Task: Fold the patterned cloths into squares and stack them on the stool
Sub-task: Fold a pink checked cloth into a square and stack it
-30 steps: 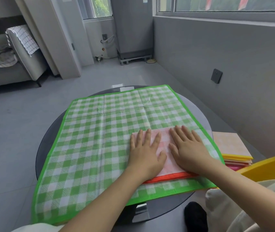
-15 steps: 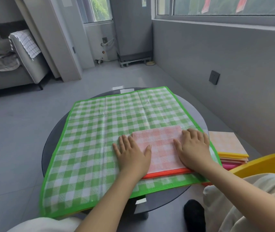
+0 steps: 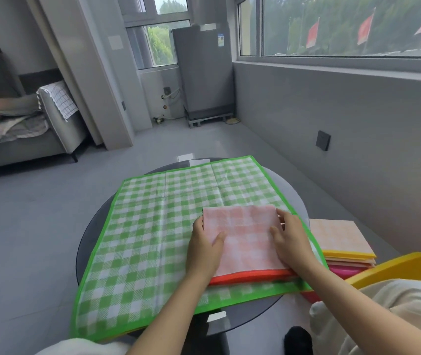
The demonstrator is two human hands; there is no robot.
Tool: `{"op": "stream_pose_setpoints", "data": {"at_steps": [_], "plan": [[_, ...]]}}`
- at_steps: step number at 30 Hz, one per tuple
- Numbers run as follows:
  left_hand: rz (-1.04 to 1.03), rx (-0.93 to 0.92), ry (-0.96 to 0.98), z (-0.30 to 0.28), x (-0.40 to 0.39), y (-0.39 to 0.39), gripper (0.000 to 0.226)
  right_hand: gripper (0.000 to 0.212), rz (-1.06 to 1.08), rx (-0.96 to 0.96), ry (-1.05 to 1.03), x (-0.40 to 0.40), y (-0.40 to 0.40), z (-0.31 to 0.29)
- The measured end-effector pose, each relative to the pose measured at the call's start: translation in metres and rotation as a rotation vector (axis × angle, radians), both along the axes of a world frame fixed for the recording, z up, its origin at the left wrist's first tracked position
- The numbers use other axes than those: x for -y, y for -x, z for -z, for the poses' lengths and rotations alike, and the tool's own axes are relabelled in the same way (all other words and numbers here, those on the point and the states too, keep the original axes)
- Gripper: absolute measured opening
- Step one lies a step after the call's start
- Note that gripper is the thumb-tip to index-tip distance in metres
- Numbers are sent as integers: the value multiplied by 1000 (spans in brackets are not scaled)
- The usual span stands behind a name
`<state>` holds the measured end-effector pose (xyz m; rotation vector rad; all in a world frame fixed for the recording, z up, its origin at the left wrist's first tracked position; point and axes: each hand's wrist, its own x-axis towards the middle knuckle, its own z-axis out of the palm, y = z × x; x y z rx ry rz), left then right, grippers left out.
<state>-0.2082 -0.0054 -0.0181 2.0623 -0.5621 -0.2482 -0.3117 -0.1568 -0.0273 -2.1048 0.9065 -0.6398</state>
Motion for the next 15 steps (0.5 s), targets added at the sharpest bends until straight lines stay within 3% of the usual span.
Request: {"op": "stream_pose_setpoints", "data": {"at_steps": [6,8,11,15], "plan": [[51,-56,194,-28,37,4,54,55,-13,129,-8,32,19,-37],[73,-47,244,-42,61,7,52,50,16,146,49,54,29,-53],[114,-25,287,-60,102,18,63,41,38,95,102,90,49,-75],[180,-42,340,-64,159,43,66,51,56,33,89,137,85,-90]]}}
